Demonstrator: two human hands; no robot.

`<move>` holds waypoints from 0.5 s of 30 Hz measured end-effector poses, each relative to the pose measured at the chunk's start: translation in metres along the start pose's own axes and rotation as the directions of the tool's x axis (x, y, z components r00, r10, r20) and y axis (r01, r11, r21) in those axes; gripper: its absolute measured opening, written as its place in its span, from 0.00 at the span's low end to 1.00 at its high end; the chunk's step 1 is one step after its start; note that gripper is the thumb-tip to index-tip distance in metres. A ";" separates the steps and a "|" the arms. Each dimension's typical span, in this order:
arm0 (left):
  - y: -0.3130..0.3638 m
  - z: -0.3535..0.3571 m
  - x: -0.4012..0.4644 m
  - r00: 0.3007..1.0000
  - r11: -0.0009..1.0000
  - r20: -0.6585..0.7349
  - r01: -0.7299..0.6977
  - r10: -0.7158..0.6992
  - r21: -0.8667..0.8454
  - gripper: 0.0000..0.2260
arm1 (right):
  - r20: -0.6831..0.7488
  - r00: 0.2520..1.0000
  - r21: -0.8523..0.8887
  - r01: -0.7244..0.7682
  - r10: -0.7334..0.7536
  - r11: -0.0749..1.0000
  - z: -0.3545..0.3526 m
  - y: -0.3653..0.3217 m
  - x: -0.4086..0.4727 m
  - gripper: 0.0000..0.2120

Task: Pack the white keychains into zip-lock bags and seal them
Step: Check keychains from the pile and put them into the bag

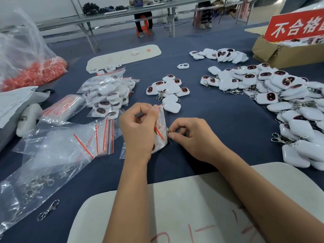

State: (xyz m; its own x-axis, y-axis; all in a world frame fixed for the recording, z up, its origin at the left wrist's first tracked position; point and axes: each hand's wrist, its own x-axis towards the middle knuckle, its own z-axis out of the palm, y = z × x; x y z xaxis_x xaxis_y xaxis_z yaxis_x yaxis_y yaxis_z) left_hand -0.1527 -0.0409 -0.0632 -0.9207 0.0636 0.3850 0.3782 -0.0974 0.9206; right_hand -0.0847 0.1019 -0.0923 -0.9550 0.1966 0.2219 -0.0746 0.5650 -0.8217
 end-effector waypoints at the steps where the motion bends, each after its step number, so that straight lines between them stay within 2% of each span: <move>1: 0.000 0.000 0.000 1.000 1.000 -0.001 -0.001 0.001 0.002 0.12 | -0.006 1.000 0.046 -0.001 0.001 0.999 -0.001 0.001 0.000 0.06; 3: -0.001 0.000 0.000 0.999 0.998 0.008 -0.037 0.036 0.050 0.12 | -0.038 0.999 0.164 0.022 -0.015 0.986 -0.004 -0.001 -0.001 0.06; 5: -0.003 0.000 -0.001 0.992 0.978 0.039 -0.126 0.121 0.167 0.12 | -0.110 0.993 0.240 0.072 -0.046 0.968 -0.003 -0.003 -0.003 0.07; 9: -0.004 0.004 -0.004 0.945 0.850 0.153 -0.327 0.289 0.414 0.13 | -0.193 0.977 0.326 0.151 -0.091 0.933 -0.001 -0.005 -0.004 0.04; 12: -0.003 0.007 -0.005 0.919 0.807 0.148 -0.391 0.364 0.443 0.13 | -0.152 0.984 0.405 0.152 -0.098 0.901 0.000 -0.007 -0.004 0.05; 15: -0.001 0.007 -0.005 0.905 0.796 0.137 -0.421 0.404 0.434 0.12 | -0.037 0.991 0.465 0.132 -0.130 0.876 -0.001 -0.010 -0.004 0.06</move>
State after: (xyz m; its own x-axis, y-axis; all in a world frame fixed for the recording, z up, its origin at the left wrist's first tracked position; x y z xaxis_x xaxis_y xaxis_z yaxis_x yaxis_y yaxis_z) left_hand -0.1481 -0.0344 -0.0656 -0.6669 0.1546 0.7289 0.7308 0.3265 0.5995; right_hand -0.0795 0.0964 -0.0842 -0.9261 0.1506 0.3460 -0.3249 0.1483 -0.9341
